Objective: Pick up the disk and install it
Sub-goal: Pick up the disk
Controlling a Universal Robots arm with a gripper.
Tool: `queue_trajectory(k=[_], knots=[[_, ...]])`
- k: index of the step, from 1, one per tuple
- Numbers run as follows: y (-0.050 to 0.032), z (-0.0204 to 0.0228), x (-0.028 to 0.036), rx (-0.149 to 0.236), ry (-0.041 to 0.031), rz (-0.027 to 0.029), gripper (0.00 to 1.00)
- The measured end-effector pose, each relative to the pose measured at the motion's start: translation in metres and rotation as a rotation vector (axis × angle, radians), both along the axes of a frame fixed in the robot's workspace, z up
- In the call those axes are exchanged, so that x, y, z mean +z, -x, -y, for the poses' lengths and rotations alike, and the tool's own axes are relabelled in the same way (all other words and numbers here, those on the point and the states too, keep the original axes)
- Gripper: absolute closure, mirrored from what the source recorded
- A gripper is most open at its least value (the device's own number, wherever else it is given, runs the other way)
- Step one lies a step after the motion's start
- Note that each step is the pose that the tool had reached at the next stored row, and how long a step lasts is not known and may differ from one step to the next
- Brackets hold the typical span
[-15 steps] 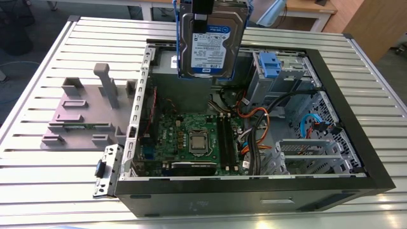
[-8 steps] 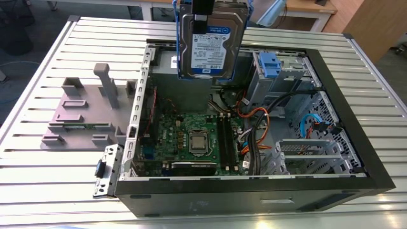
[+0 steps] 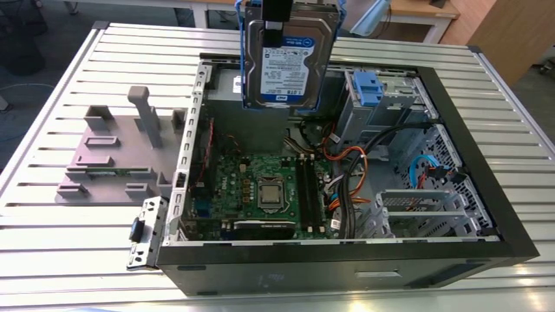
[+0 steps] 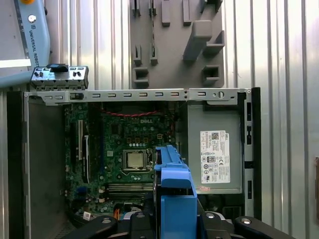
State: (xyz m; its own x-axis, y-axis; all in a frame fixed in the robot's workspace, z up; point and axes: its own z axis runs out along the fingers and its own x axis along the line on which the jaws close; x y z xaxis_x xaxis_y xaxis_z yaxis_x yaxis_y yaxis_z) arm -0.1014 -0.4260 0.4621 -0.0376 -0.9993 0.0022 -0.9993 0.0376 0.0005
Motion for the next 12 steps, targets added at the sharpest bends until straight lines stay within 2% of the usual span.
queue_trajectory(k=[12], knots=[[0.0000,0.0030,0.0000,0.000,-0.0001,0.0001,0.64]])
